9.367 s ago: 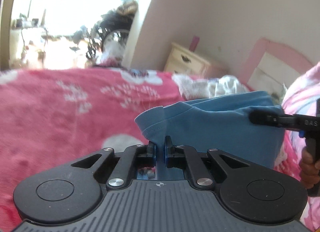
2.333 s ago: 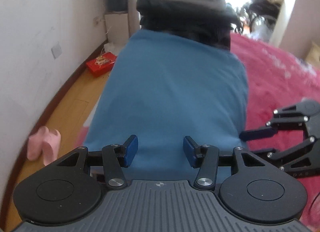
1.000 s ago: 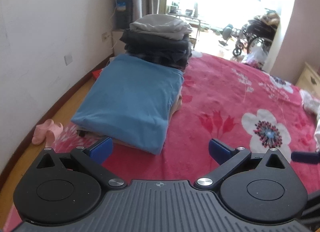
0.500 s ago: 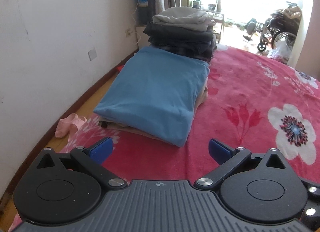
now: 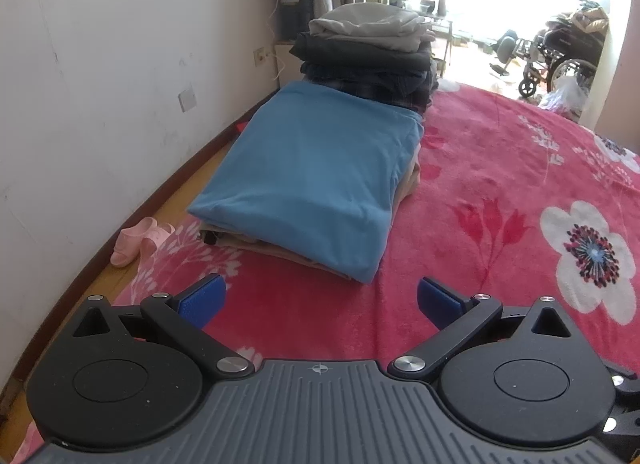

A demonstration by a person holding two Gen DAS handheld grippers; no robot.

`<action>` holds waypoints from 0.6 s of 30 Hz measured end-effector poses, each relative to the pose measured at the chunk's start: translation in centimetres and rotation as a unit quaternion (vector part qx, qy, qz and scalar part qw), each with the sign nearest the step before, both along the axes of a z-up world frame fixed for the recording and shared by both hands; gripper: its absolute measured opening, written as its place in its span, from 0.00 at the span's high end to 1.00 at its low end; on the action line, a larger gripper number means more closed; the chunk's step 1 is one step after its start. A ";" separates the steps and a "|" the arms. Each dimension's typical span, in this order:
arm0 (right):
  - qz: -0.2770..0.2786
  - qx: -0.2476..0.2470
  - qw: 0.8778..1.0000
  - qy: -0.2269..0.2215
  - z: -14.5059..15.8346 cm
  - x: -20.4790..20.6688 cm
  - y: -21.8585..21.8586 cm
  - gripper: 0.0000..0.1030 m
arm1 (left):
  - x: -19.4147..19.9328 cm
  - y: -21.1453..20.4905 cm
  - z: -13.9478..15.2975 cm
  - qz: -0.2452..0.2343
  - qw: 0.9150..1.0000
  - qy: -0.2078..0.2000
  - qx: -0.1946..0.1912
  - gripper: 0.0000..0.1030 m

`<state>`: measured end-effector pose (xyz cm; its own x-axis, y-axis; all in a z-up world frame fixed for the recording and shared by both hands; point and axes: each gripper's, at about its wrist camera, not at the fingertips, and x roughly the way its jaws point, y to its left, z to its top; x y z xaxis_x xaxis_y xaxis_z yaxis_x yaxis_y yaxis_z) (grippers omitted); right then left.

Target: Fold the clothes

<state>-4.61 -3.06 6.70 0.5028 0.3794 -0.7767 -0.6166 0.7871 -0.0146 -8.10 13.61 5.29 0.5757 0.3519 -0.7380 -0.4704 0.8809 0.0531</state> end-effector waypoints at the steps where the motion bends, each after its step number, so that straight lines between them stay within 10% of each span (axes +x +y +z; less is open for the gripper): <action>1: -0.001 -0.001 1.000 0.000 0.0 0.0 0.0 0.00 | 0.0 0.0 0.0 0.000 1.000 0.000 0.001 0.00; 18: -0.006 0.004 1.000 -0.001 0.4 -0.5 0.0 0.00 | -0.3 0.1 0.3 0.007 1.000 -0.008 0.012 0.00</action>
<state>-5.14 -3.03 7.14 0.5095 0.3798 -0.7721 -0.6067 0.7949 -0.0094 -8.40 13.70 5.62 0.5825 0.3774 -0.7199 -0.4831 0.8730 0.0668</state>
